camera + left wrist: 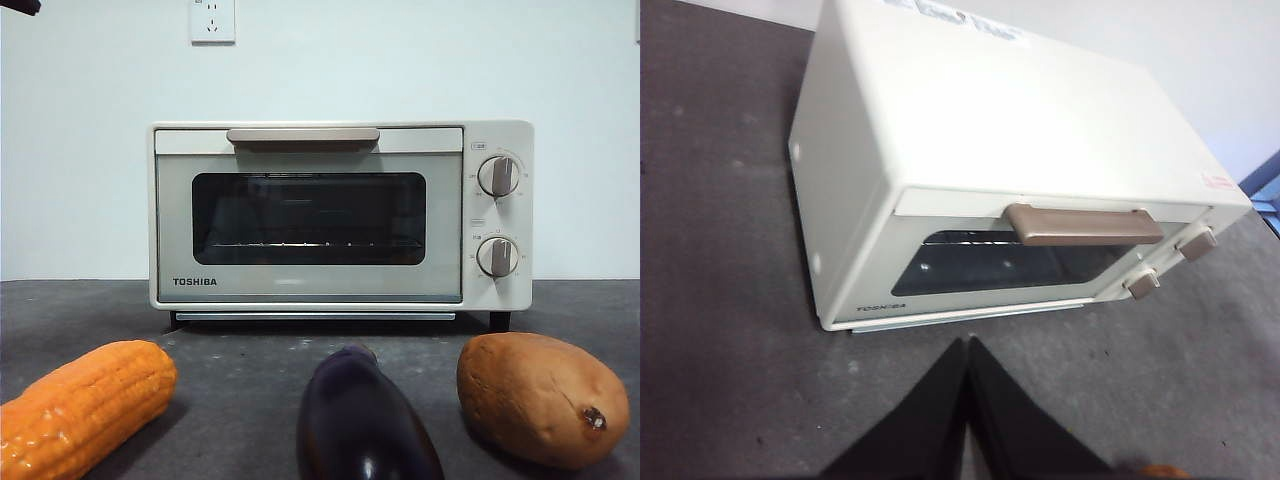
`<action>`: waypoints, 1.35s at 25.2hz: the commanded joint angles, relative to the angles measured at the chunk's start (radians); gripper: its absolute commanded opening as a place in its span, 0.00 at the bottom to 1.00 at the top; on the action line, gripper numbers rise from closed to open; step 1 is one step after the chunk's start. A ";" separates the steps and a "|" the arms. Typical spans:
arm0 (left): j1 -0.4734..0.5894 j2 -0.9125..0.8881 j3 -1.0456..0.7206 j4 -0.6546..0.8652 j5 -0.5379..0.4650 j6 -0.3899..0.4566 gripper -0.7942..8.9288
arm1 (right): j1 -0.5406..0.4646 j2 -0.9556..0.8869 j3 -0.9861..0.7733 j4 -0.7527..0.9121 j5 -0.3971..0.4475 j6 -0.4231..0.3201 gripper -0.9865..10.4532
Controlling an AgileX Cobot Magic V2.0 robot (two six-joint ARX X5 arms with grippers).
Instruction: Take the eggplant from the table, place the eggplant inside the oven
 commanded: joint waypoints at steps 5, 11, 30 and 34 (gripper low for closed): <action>-0.012 0.014 0.022 0.012 0.004 0.021 0.09 | 0.293 0.116 0.016 -0.011 0.277 0.061 0.40; -0.012 0.014 0.022 0.011 0.004 0.024 0.09 | 0.544 0.269 0.037 -0.074 0.555 0.104 0.40; -0.012 0.014 0.022 0.010 0.003 0.031 0.09 | 0.812 0.953 0.181 -0.150 0.827 0.191 0.40; -0.012 0.014 0.022 0.010 0.003 0.031 0.09 | 0.813 0.997 0.181 -0.136 0.827 0.191 0.35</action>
